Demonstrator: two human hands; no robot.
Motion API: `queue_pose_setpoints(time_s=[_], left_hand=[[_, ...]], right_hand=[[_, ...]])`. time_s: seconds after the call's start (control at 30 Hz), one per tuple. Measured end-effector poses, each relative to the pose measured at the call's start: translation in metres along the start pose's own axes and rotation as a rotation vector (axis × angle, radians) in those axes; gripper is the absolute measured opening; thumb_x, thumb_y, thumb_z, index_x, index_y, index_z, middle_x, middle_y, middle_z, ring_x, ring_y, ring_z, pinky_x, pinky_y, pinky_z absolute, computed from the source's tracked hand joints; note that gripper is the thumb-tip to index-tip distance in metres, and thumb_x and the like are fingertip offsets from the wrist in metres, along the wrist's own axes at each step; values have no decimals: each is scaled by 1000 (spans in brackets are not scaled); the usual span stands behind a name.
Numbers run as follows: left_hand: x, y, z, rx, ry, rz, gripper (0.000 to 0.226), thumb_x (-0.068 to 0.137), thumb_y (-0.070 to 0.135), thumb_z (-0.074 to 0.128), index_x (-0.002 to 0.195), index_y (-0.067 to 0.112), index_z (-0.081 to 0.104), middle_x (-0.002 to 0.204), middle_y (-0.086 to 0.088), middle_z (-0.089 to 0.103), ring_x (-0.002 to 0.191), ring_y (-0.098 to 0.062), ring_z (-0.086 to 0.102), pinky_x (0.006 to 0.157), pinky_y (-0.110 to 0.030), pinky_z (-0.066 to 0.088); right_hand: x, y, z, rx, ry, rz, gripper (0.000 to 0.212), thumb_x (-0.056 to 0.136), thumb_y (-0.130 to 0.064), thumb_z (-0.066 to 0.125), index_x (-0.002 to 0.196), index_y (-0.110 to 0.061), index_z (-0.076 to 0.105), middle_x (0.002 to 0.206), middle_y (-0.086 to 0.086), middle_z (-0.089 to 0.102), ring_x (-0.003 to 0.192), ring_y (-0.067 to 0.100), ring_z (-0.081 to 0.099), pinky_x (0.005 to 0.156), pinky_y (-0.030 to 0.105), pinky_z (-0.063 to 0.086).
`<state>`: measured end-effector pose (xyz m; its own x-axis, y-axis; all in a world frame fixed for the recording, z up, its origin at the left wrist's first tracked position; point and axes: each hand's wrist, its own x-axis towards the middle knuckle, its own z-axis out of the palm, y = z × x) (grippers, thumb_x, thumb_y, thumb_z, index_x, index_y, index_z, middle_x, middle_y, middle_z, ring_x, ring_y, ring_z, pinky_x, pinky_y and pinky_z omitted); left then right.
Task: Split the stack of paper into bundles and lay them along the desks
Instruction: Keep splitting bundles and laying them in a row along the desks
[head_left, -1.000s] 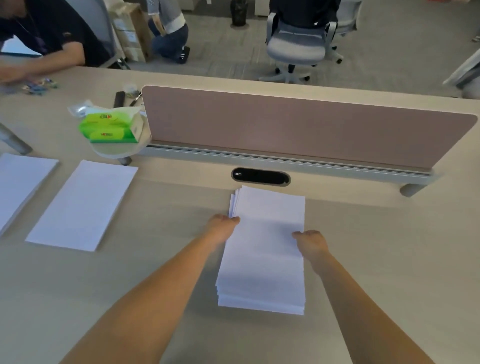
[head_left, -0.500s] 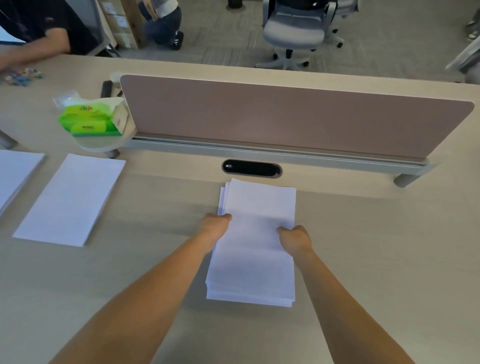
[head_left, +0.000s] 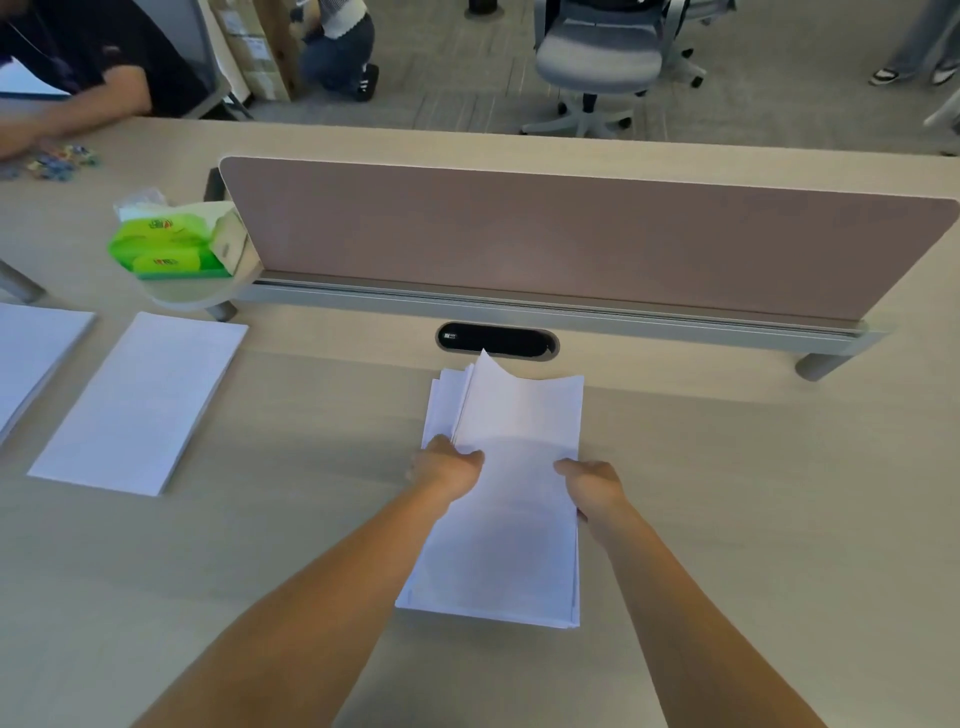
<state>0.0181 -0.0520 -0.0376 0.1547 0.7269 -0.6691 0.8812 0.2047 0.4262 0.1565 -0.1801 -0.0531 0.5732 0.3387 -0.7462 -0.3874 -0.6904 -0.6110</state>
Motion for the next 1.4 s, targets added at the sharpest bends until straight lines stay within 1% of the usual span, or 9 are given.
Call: queue_pose_setpoints(time_s=[0.27, 0.4, 0.5, 0.63, 0.8, 0.93, 1.13, 1.3, 1.4], left_hand=[[3, -3, 0, 9, 51, 29, 41, 92, 32, 48, 127, 10, 49, 129, -9, 57, 113, -32, 57, 91, -34, 49], [4, -2, 1, 225, 133, 32, 43, 94, 38, 43, 128, 14, 49, 133, -10, 48, 123, -33, 45, 95, -38, 43], [2, 1, 7, 245, 147, 116, 41, 95, 39, 43, 123, 10, 51, 130, -13, 47, 124, -33, 42, 94, -40, 43], [3, 2, 7, 173, 122, 94, 38, 94, 34, 44, 118, 6, 52, 125, -15, 54, 114, -34, 55, 90, -39, 50], [0, 1, 12, 182, 118, 126, 39, 91, 36, 50, 117, 6, 51, 124, -13, 54, 115, -33, 54, 93, -41, 49], [-2, 1, 20, 283, 188, 136, 39, 93, 34, 49, 123, 8, 52, 135, -14, 45, 125, -33, 44, 104, -40, 39], [-6, 8, 19, 423, 215, 139, 23, 92, 22, 50, 108, 8, 57, 121, -12, 59, 115, -32, 53, 97, -39, 45], [-3, 11, 19, 362, 165, 96, 43, 95, 37, 46, 127, 9, 52, 141, -15, 37, 130, -34, 37, 108, -40, 36], [5, 9, 17, 314, 121, 44, 55, 91, 45, 47, 135, 11, 44, 139, -15, 42, 130, -32, 40, 105, -41, 40]], right_hand=[[-1, 2, 2, -67, 42, -45, 16, 86, -18, 57, 77, -5, 58, 68, 6, 51, 66, 23, 48, 58, 29, 36], [3, 3, 3, -148, 95, -7, 22, 78, -32, 54, 75, -12, 60, 85, 12, 61, 75, 30, 59, 65, 32, 44], [-2, 0, 4, -142, 115, -7, 25, 77, -36, 54, 85, -13, 59, 103, 14, 62, 83, 31, 63, 63, 29, 45], [-16, -4, 5, -103, 74, -12, 21, 84, -26, 55, 94, -7, 52, 89, 7, 54, 66, 21, 49, 53, 25, 37], [-27, -8, 10, -202, 76, -79, 41, 88, -27, 54, 122, -6, 47, 110, 12, 62, 87, 29, 62, 62, 30, 44], [-34, -14, 16, -235, 66, -87, 43, 87, -25, 55, 122, -4, 44, 114, 14, 58, 89, 32, 62, 64, 33, 48], [-35, -17, 13, -217, 64, -64, 42, 86, -27, 56, 119, -3, 46, 115, 14, 58, 89, 31, 60, 65, 33, 47], [-35, -19, 13, -210, 59, -63, 43, 86, -27, 56, 120, -3, 46, 116, 13, 59, 91, 30, 61, 65, 33, 48], [-35, -20, 15, -202, 85, -85, 46, 84, -29, 57, 122, -5, 45, 118, 13, 59, 101, 33, 62, 74, 40, 55]])
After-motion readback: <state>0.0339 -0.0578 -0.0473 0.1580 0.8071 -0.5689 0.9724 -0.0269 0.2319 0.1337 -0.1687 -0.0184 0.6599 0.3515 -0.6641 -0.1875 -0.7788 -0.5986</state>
